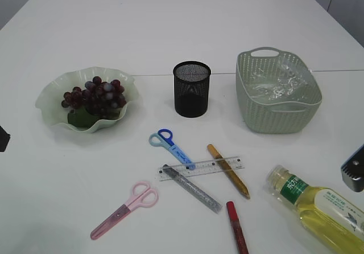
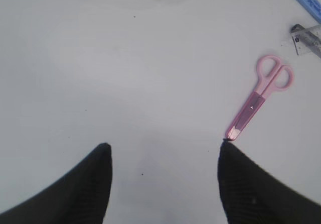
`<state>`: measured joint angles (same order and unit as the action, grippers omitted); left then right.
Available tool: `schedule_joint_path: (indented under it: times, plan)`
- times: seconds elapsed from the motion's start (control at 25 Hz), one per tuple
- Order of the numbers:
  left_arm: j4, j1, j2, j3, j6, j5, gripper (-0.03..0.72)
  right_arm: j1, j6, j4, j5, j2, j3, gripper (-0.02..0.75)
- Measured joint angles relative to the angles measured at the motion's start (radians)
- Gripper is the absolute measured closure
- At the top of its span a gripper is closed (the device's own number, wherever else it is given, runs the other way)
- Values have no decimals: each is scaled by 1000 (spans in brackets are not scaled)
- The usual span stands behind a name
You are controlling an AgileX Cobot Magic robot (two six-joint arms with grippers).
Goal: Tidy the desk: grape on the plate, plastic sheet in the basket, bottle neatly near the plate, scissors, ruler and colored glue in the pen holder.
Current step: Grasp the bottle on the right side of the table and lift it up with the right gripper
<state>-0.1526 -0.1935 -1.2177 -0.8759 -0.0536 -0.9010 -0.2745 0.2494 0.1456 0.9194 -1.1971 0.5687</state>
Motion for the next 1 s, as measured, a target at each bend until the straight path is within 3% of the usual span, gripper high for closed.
schedule_joint_path:
  times: [1.0]
  plan:
    - [0,0,0,0,0,0,222,0,-13,40,-90,-155,-4,141]
